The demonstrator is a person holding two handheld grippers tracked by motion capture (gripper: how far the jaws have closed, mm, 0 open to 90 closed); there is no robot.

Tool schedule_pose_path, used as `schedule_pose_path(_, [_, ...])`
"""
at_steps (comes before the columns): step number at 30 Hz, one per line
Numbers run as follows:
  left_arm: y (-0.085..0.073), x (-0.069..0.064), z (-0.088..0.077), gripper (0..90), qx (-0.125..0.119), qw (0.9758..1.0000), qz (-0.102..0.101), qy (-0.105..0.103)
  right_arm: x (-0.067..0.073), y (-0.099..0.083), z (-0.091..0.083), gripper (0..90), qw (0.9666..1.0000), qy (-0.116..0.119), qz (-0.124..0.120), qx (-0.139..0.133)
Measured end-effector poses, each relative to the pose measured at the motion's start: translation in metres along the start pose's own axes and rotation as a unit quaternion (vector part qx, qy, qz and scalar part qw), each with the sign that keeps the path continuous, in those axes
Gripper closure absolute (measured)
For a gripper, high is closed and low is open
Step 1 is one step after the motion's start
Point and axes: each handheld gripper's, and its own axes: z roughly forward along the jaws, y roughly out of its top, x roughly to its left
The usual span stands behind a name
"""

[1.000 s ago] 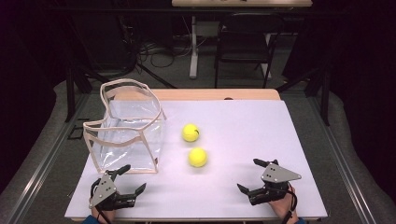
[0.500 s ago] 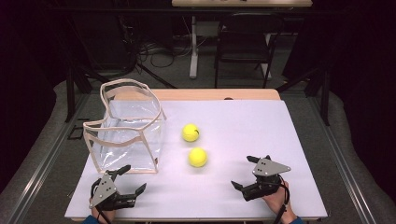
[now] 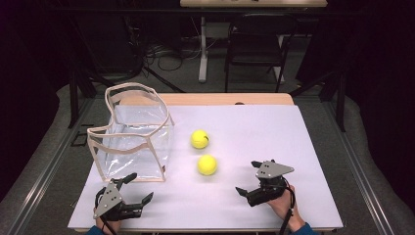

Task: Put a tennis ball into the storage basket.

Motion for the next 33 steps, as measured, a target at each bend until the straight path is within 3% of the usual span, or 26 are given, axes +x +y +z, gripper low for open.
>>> schedule_pose_path(18, [-0.001,0.0,-0.001,15.9,-0.001,1.0,-0.004,-0.001,-0.004,0.017,0.031,0.0,0.9993,0.019,0.009,0.032])
schedule_pose_path(33, [0.0,0.0,-0.001,15.9,-0.003,1.0,-0.001,0.0,-0.004,0.027,0.043,0.0,0.9988,0.025,0.009,0.041])
